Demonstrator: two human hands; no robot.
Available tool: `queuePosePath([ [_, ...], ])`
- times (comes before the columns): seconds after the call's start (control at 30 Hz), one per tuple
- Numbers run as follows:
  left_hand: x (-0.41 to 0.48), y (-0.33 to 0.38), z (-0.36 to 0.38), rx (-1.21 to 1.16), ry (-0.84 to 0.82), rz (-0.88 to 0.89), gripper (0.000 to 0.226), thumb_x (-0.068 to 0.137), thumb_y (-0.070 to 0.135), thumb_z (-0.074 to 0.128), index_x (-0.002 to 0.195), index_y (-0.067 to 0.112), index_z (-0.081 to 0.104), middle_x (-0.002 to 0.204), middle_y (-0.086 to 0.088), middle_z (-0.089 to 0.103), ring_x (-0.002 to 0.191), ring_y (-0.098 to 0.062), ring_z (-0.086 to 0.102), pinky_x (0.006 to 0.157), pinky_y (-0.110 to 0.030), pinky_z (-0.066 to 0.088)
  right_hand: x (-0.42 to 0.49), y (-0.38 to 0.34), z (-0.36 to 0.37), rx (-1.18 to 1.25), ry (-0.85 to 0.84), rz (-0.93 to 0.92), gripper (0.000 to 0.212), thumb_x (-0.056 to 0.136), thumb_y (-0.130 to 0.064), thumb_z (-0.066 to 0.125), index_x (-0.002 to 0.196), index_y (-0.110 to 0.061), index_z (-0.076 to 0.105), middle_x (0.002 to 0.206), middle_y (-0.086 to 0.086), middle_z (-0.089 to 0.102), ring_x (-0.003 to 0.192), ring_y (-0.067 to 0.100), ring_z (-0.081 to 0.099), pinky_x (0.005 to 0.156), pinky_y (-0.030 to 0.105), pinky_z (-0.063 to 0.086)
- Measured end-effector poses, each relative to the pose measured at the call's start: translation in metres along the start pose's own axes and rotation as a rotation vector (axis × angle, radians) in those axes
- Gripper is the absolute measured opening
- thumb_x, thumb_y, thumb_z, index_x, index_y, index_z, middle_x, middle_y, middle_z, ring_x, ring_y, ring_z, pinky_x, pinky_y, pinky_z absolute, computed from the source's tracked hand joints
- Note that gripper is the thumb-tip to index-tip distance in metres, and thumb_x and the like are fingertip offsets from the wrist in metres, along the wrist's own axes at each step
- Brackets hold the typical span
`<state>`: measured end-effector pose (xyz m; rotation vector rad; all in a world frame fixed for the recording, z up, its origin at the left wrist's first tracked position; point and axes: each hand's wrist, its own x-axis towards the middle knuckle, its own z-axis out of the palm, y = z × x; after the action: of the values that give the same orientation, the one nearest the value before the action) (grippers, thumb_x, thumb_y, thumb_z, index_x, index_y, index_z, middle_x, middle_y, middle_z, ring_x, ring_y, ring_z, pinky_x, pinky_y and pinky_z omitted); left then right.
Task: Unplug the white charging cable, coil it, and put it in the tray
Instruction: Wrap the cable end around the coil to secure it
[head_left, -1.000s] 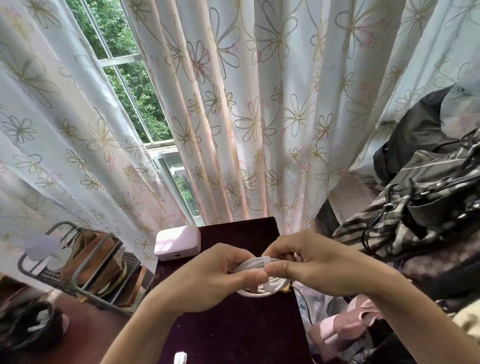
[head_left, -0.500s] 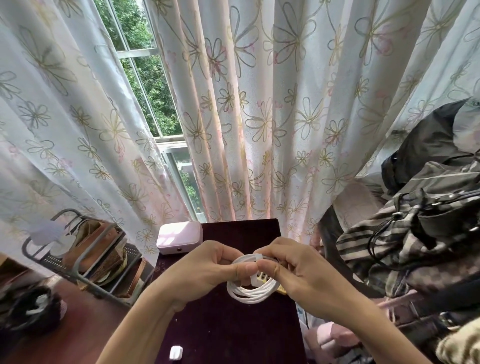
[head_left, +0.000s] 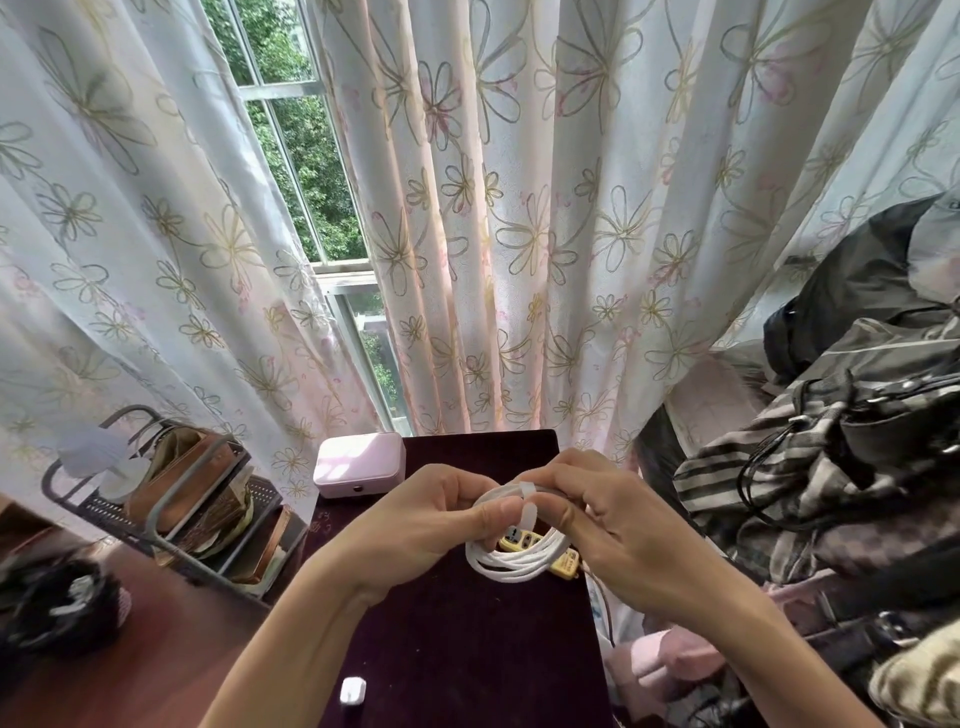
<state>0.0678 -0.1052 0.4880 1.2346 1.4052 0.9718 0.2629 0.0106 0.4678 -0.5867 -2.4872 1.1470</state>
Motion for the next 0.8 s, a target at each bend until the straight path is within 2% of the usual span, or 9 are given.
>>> queuePosePath([
  [0.1, 0.002, -0.003, 0.003, -0.008, 0.005, 0.01, 0.046, 0.096, 0.05, 0.06, 0.085, 0.007, 0.073, 0.069, -0.003, 0.048, 0.069, -0.013, 0.04, 0.067, -0.019, 0.037, 0.0, 0.001, 0.002, 0.073, 0.033, 0.02, 0.036, 0.102, -0.06, 0.049, 0.129, -0.047, 0.069, 0.11, -0.016, 0.067, 0.112, 0.007, 0.065, 0.093, 0.031, 0.054],
  [0.17, 0.003, -0.005, 0.007, -0.044, 0.032, -0.002, 0.046, 0.095, 0.053, 0.059, 0.092, 0.011, 0.076, 0.07, -0.004, 0.046, 0.068, -0.015, 0.038, 0.065, -0.019, 0.035, 0.0, 0.002, 0.006, 0.132, 0.081, 0.04, 0.035, 0.102, -0.055, 0.054, 0.131, -0.043, 0.069, 0.111, -0.015, 0.067, 0.109, 0.01, 0.068, 0.092, 0.033, 0.055],
  [0.23, 0.003, -0.007, 0.01, -0.091, 0.09, -0.014, 0.043, 0.09, 0.056, 0.061, 0.088, 0.017, 0.077, 0.067, -0.003, 0.044, 0.066, -0.013, 0.038, 0.064, -0.019, 0.035, -0.001, 0.002, 0.011, 0.202, 0.163, 0.039, 0.035, 0.103, -0.051, 0.054, 0.132, -0.039, 0.071, 0.113, -0.014, 0.067, 0.106, 0.013, 0.069, 0.091, 0.033, 0.055],
  [0.3, 0.003, -0.008, 0.01, -0.111, 0.138, -0.007, 0.039, 0.089, 0.055, 0.06, 0.083, 0.021, 0.078, 0.064, 0.0, 0.046, 0.064, -0.009, 0.039, 0.062, -0.014, 0.036, -0.005, 0.002, 0.015, 0.244, 0.247, 0.032, 0.039, 0.099, -0.061, 0.054, 0.128, -0.042, 0.072, 0.118, -0.014, 0.065, 0.099, 0.009, 0.07, 0.081, 0.025, 0.056],
  [0.4, 0.002, -0.006, 0.01, -0.079, 0.144, 0.028, 0.04, 0.098, 0.046, 0.057, 0.07, 0.021, 0.071, 0.064, 0.002, 0.042, 0.062, -0.008, 0.034, 0.059, -0.014, 0.034, -0.009, -0.001, 0.02, 0.232, 0.326, 0.021, 0.041, 0.087, -0.071, 0.066, 0.12, -0.048, 0.074, 0.123, -0.013, 0.061, 0.079, -0.01, 0.065, 0.071, 0.01, 0.047],
  [0.43, 0.003, -0.005, 0.011, -0.069, 0.142, 0.036, 0.043, 0.099, 0.045, 0.056, 0.066, 0.021, 0.068, 0.064, 0.0, 0.04, 0.062, -0.008, 0.032, 0.058, -0.016, 0.033, -0.009, -0.002, 0.022, 0.23, 0.349, 0.016, 0.038, 0.085, -0.069, 0.071, 0.117, -0.048, 0.075, 0.122, -0.012, 0.06, 0.081, -0.008, 0.066, 0.074, 0.014, 0.049],
  [0.53, 0.002, -0.002, 0.013, -0.042, 0.15, 0.04, 0.043, 0.098, 0.049, 0.057, 0.063, 0.027, 0.068, 0.065, 0.0, 0.037, 0.062, -0.009, 0.031, 0.058, -0.019, 0.032, -0.005, -0.004, 0.029, 0.236, 0.416, 0.006, 0.027, 0.081, -0.06, 0.08, 0.106, -0.048, 0.078, 0.119, -0.013, 0.06, 0.107, 0.016, 0.068, 0.081, 0.041, 0.06],
  [0.7, 0.003, -0.004, 0.011, -0.008, 0.144, 0.047, 0.049, 0.093, 0.057, 0.055, 0.067, 0.016, 0.062, 0.068, -0.006, 0.037, 0.066, -0.019, 0.03, 0.06, -0.022, 0.03, -0.006, -0.005, 0.028, 0.276, 0.457, -0.025, 0.016, 0.083, -0.048, 0.081, 0.096, -0.04, 0.08, 0.115, -0.011, 0.063, 0.098, 0.014, 0.067, 0.075, 0.038, 0.054],
  [0.8, 0.003, -0.005, 0.008, 0.0, 0.13, 0.045, 0.048, 0.094, 0.059, 0.054, 0.068, 0.02, 0.064, 0.068, -0.008, 0.039, 0.068, -0.023, 0.03, 0.06, -0.022, 0.031, -0.011, -0.006, 0.027, 0.215, 0.435, -0.069, 0.009, 0.085, -0.04, 0.081, 0.092, -0.035, 0.079, 0.115, -0.009, 0.065, 0.113, 0.024, 0.064, 0.089, 0.041, 0.055],
])
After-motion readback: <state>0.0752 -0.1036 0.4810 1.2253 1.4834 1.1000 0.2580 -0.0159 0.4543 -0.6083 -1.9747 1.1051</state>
